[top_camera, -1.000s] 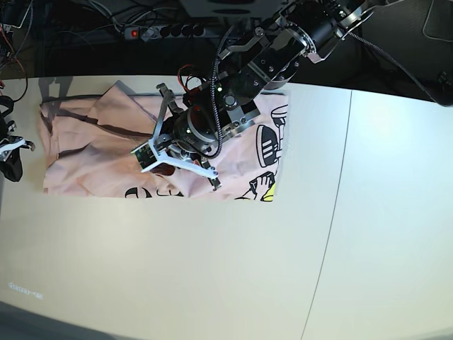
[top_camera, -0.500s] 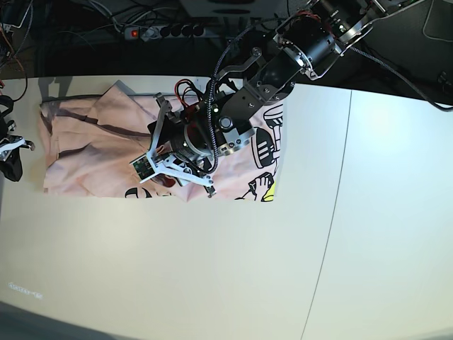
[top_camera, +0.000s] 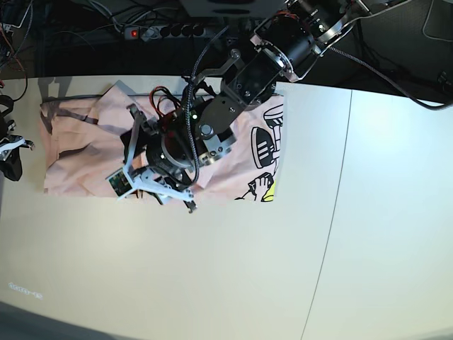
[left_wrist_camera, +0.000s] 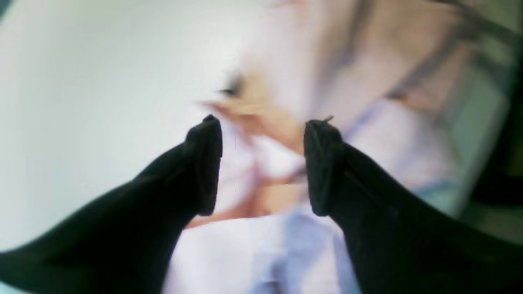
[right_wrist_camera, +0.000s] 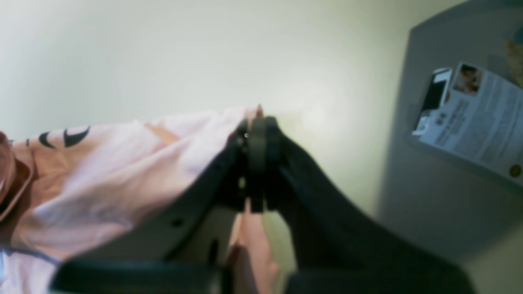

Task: Fold the T-shirt properly
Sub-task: 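Carry the grasped shirt end with the left gripper toward the right gripper, then lower the shirt end onto the shirt body with the left gripper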

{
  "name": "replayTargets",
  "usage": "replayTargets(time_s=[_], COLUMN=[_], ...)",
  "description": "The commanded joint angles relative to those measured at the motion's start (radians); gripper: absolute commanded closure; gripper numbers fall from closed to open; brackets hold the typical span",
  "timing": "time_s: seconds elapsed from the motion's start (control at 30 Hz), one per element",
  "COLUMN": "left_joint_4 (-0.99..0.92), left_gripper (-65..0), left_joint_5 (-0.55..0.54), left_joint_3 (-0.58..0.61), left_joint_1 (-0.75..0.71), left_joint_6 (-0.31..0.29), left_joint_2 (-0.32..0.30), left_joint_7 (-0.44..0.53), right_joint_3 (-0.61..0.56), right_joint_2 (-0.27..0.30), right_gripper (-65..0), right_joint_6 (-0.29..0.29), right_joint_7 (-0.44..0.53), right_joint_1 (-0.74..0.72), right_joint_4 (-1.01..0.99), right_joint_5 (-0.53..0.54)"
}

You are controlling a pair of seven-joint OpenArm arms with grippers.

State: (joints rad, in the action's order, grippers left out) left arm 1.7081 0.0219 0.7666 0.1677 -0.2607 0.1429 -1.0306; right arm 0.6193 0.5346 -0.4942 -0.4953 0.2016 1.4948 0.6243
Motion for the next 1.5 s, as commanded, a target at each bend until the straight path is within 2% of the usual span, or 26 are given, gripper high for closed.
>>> replayTargets(time_s=[0.0, 0.07, 0.13, 0.2, 0.27, 0.47, 0.6, 0.7, 0.8, 0.83, 1.2, 1.37, 1.47], left_joint_4=[0.019, 0.019, 0.019, 0.018, 0.017, 0.005, -0.009, -0.009, -0.009, -0.009, -0.009, -0.016, -0.031], left_gripper=[-24.5, -11.6, 0.0, 0.0, 0.0, 0.0, 0.0, 0.0, -30.2, -36.5, -37.7, -37.7, -37.8], left_joint_5=[0.019, 0.024, 0.017, -0.035, -0.096, -0.188, -0.280, -0.372, -0.435, -0.444, -0.573, -0.570, -0.521], left_joint_3=[-0.034, -0.104, -0.174, -0.237, -0.292, -0.405, -0.425, -0.425, -0.425, -0.425, -0.424, -0.387, -0.367], left_joint_1=[0.018, 0.018, 0.015, 0.009, 0.002, -0.036, -0.066, -0.068, -0.074, -0.077, -0.073, -0.073, -0.073], left_joint_6=[0.014, 0.012, -0.039, -0.101, -0.138, -0.150, -0.199, -0.216, -0.222, -0.223, -0.246, -0.248, -0.248], left_joint_2=[0.014, 0.014, 0.014, 0.014, 0.012, -0.074, -0.126, -0.149, -0.150, -0.152, -0.154, -0.154, -0.154], left_joint_7=[0.021, 0.021, 0.021, 0.016, 0.001, 0.002, -0.001, -0.063, -0.112, -0.101, -0.088, -0.064, -0.029], right_joint_3=[0.010, 0.010, 0.010, 0.010, 0.010, 0.010, 0.010, 0.010, 0.010, 0.010, 0.010, 0.010, 0.010], right_joint_2=[0.027, 0.028, 0.028, 0.028, 0.028, 0.028, 0.028, 0.028, 0.028, 0.028, 0.028, 0.028, 0.028], right_gripper=[0.0, 0.0, 0.0, 0.0, 0.0, 0.0, 0.0, 0.0, 0.0, 0.0, 0.0, 0.0, 0.0], right_joint_6=[-0.075, -0.075, -0.075, -0.075, -0.075, -0.075, -0.075, -0.075, -0.075, -0.075, -0.075, -0.075, -0.075], right_joint_7=[0.024, 0.024, 0.024, 0.024, 0.024, 0.023, 0.024, 0.023, 0.023, 0.023, 0.019, 0.019, 0.019], right_joint_1=[-0.010, -0.010, -0.010, -0.010, -0.010, -0.010, -0.010, -0.010, -0.010, -0.010, -0.007, -0.007, -0.007], right_joint_4=[0.016, 0.016, 0.016, 0.016, 0.016, 0.016, 0.016, 0.016, 0.016, 0.016, 0.016, 0.016, 0.016], right_joint_5=[0.011, 0.011, 0.011, 0.012, 0.012, 0.011, 0.011, 0.011, 0.011, 0.011, 0.008, 0.008, 0.008])
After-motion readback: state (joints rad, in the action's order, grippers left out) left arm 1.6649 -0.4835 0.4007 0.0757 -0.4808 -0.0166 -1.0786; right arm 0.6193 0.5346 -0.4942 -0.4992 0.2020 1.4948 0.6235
